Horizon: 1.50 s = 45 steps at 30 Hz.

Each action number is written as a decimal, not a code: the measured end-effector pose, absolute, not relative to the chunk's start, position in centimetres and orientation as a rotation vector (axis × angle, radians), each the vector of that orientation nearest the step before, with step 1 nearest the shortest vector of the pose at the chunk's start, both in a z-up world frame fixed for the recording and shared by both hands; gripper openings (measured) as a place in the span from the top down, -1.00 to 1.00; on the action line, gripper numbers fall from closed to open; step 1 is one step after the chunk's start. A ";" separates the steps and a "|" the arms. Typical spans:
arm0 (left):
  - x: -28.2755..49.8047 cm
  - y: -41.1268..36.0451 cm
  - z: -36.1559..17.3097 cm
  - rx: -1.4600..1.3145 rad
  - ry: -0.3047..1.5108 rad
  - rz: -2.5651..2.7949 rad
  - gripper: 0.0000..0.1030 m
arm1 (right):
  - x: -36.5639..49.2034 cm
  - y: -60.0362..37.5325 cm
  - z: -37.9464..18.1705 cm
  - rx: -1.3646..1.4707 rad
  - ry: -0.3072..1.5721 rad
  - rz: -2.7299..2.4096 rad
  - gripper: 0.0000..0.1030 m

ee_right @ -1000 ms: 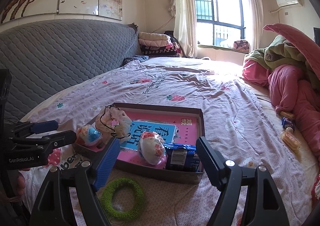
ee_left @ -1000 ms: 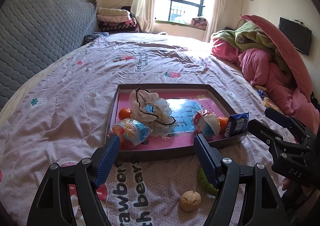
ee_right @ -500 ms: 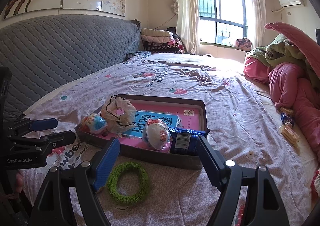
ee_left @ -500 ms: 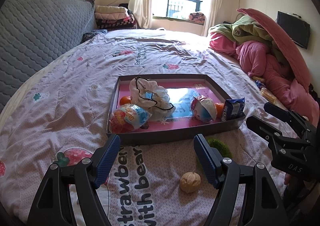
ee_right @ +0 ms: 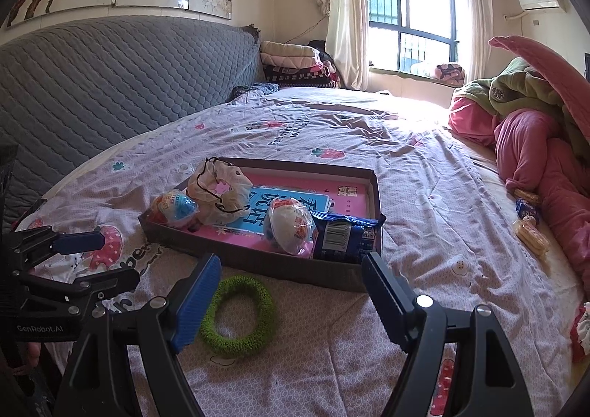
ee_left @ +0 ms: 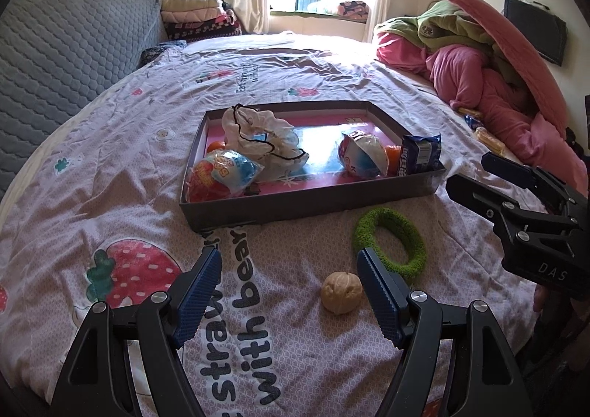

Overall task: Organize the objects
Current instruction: 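Move the left tool toward the walnut while the right tool approaches the green fuzzy ring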

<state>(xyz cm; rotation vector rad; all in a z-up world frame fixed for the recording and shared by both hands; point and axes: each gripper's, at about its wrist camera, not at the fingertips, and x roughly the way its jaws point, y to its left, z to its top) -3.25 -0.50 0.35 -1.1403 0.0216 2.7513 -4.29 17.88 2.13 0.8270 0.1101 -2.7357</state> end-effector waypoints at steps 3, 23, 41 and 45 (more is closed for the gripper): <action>-3.1 -0.3 0.0 -1.158 0.033 2.742 -0.49 | -4.2 17.8 2.0 0.837 0.122 -2.732 -0.52; -2.2 1.2 -2.1 -1.278 0.095 2.652 -0.49 | -3.7 17.0 0.4 0.946 0.162 -2.664 -0.52; -2.7 2.0 -4.0 -1.305 0.100 2.609 -0.50 | -4.6 16.8 -1.9 1.089 0.166 -2.631 -0.52; -2.9 2.2 -4.3 -1.296 0.079 2.599 -0.50 | -4.9 17.1 -2.4 1.112 0.155 -2.644 -0.49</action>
